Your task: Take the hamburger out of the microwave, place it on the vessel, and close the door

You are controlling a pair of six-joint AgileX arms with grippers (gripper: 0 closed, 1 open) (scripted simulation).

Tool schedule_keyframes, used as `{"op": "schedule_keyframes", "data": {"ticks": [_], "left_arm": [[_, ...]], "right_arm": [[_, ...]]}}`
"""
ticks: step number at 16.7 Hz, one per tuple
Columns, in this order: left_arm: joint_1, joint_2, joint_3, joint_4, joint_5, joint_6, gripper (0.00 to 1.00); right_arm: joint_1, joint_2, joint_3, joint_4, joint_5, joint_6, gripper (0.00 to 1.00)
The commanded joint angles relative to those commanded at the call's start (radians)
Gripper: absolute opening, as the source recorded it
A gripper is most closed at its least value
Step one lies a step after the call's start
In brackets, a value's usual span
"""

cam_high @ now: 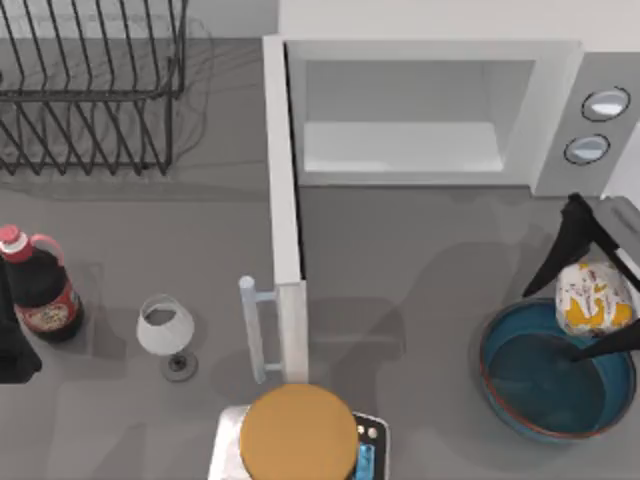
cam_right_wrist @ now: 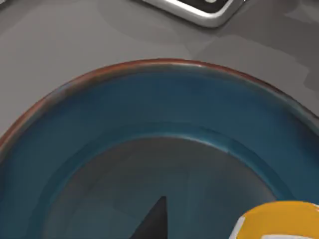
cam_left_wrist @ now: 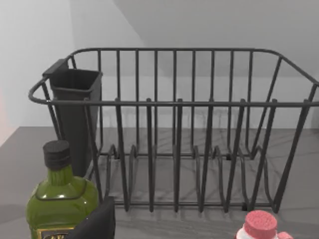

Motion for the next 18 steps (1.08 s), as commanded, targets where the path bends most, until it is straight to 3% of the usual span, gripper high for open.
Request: {"op": "schedule_keyframes", "data": {"ticks": [4,10,18], "left_arm": [[0.0,0.0,0.0,0.0,0.0,0.0,1.0],[0.0,0.0,0.0,0.0,0.0,0.0,1.0],[0.0,0.0,0.0,0.0,0.0,0.0,1.0]], "right_arm": [[-0.024,0.035,-0.034,-0.108,-0.043,-0.116,0.0],[-0.017,0.031,-0.033,-0.103,-0.044,-0.112,0.0],[0.079,0.027,-0.159,0.105,-0.122,0.003,0.0]]}}
